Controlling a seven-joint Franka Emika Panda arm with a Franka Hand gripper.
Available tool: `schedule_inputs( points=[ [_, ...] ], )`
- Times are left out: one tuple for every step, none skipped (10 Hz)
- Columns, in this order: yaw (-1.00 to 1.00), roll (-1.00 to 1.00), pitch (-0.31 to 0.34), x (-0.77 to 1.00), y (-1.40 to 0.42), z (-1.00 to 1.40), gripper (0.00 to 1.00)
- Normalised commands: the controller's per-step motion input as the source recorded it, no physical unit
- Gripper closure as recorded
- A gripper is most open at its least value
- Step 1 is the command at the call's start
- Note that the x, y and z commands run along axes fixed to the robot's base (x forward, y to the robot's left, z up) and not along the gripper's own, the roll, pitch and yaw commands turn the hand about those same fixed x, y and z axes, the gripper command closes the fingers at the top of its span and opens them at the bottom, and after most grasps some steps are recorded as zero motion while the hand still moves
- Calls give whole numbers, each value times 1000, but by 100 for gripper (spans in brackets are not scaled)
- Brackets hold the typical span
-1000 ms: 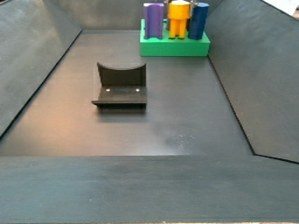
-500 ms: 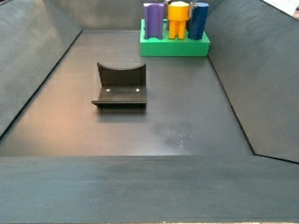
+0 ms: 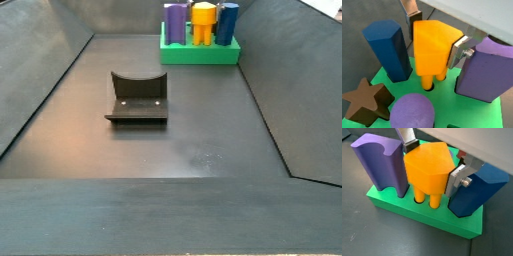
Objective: Pick up the 3 prong object. Move up. Move to above the board. Insert the 3 prong object.
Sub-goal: Insert the 3 prong object.
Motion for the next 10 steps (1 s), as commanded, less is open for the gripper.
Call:
schedule_inputs(
  points=[
    [320, 1, -189, -37, 0, -443, 100],
    [349, 0, -224, -83, 0, -446, 100],
    [123, 0, -190, -200, 0, -403, 100],
    [11, 0, -203, -266, 0, -391, 100],
    [0, 0, -200, -220, 0, -411, 100],
    [0, 0, -191, -200, 0, -420, 100],
    [0, 110, -124, -114, -186, -349, 100],
    [0, 321, 0, 66, -291, -300, 100],
    [-89, 446, 147, 377, -271, -289, 100],
    [-80, 414, 214, 583, -234, -206, 100]
  ],
)
